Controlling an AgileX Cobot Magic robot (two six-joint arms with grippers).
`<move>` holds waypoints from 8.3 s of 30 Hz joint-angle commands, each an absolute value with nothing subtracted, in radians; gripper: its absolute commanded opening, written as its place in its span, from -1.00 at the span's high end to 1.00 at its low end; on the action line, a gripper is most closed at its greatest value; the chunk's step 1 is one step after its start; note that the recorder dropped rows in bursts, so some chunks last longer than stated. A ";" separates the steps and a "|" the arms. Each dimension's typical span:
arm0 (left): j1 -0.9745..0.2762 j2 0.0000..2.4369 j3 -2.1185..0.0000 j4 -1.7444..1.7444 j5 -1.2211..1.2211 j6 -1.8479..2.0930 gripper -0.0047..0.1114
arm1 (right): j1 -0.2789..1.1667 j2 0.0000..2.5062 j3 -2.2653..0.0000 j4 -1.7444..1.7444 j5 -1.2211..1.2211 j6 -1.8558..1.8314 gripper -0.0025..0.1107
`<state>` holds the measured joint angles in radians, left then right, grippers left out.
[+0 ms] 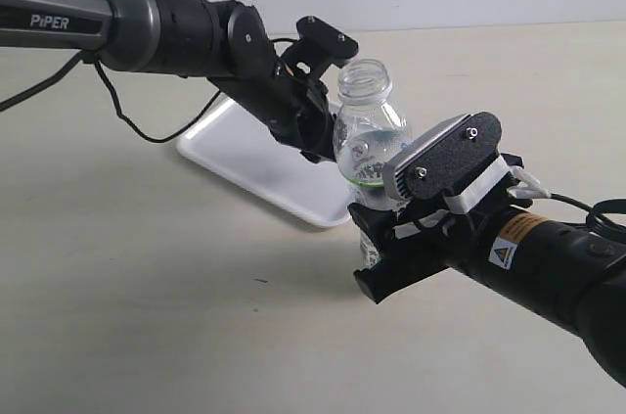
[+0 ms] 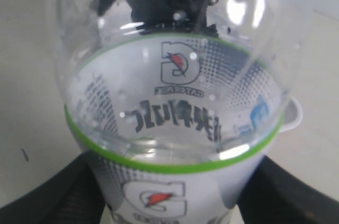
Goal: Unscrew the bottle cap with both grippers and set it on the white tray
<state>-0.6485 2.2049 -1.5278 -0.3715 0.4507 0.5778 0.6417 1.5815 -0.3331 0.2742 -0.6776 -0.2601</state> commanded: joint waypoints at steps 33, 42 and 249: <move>-0.637 2.229 -1.537 -0.383 0.421 0.594 0.92 | 0.639 1.571 -0.286 0.309 -0.848 -0.265 0.96; -0.600 2.229 -1.537 -0.370 0.447 0.602 0.92 | 0.639 1.571 -0.197 0.338 -0.980 -0.214 0.96; -0.183 0.000 0.000 0.075 0.364 -0.027 0.92 | -0.116 0.000 -0.090 0.110 0.254 -0.033 -0.20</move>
<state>-0.1852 0.0062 -0.0027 0.0623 0.3353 -0.0151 -0.1101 0.0050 -0.0974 0.1450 0.2491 -0.0264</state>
